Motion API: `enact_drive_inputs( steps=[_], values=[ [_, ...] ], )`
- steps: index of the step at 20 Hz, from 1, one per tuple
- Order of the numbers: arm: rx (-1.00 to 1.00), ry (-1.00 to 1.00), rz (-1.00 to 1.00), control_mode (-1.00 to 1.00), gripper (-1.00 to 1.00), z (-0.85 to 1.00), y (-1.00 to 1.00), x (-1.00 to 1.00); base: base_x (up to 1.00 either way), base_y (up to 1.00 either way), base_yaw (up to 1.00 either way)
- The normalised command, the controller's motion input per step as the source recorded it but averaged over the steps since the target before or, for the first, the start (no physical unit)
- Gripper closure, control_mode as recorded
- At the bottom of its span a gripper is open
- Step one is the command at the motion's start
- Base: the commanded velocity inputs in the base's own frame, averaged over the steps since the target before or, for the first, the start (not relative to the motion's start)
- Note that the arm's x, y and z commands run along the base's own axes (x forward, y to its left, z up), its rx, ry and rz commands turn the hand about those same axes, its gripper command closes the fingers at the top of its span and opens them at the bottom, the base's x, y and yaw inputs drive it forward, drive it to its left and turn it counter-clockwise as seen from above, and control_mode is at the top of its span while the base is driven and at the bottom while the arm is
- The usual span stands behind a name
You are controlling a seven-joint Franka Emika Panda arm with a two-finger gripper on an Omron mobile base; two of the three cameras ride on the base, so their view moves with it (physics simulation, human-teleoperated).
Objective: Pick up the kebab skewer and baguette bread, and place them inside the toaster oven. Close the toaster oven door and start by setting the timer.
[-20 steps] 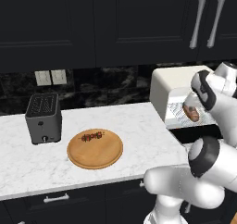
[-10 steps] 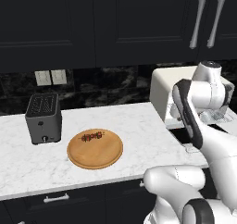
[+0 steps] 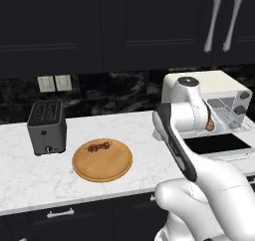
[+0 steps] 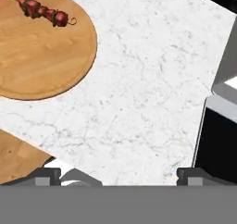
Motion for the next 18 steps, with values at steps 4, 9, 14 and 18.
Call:
enact_drive_inputs(
  steps=[4,9,14,18],
  values=[
    [0.0,0.04,0.38,-1.0,-1.0,0.0,1.0,0.47,0.0,0.0,0.0],
    [0.0,0.01,0.41,-1.0,-1.0,-0.31,0.98,0.69,0.0,0.0,0.0],
    [0.0,-0.01,0.44,-1.0,-1.0,-0.45,0.78,0.33,0.0,0.0,0.0],
    [-0.01,0.0,0.35,-1.0,-1.0,-0.32,0.32,0.47,0.0,0.0,0.0]
  ],
)
